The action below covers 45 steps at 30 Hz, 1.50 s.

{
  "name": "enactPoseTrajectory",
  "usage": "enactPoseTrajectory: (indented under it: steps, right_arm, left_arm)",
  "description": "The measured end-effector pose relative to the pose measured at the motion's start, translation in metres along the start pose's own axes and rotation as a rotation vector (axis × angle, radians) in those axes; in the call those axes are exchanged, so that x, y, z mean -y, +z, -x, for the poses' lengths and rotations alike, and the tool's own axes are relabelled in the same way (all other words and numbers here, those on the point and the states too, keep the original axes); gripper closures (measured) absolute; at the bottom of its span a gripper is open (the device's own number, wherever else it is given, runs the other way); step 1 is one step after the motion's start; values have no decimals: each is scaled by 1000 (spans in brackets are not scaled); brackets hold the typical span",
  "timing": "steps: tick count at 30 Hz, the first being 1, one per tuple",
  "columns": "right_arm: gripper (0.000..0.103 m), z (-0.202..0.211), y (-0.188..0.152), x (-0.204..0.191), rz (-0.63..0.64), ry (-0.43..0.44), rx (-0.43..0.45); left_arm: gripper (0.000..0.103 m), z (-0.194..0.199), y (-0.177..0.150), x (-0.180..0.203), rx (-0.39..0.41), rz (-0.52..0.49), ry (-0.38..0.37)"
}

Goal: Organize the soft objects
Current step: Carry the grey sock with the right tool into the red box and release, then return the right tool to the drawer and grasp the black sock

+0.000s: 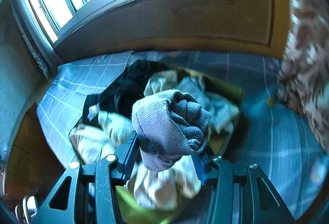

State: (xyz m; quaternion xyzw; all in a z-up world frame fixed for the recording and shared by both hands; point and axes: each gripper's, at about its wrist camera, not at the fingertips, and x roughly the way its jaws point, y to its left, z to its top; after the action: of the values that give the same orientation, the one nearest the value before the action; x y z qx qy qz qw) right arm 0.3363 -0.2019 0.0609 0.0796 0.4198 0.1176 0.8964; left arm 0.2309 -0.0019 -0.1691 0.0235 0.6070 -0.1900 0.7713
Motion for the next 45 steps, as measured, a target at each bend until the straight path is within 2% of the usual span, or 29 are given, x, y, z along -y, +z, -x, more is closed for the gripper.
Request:
enactPoseTrajectory:
  steps: [7,12,17,23,34,40,45]
  right_arm:
    - [54,-51,34,-4,-8,-87,-57]
    - [54,-79,31,-2,-5,-113,-118]
    - [54,-84,24,1,1,-113,-126]
    - [53,-67,15,5,3,-96,-82]
    - [52,-10,-23,3,13,-34,-6]
    - [52,39,-77,-19,102,1,36]
    - [52,70,-140,-48,196,62,-5]
  left_arm:
    - [70,-6,0,3,-2,4,1]
    - [70,-8,0,4,-14,5,-2]
    - [70,-10,-1,6,-15,5,6]
    - [70,-12,0,9,-15,5,15]
    - [70,-11,-3,14,-1,4,38]
    - [70,-10,-4,17,-1,3,40]
    - [70,-10,-4,18,-2,4,41]
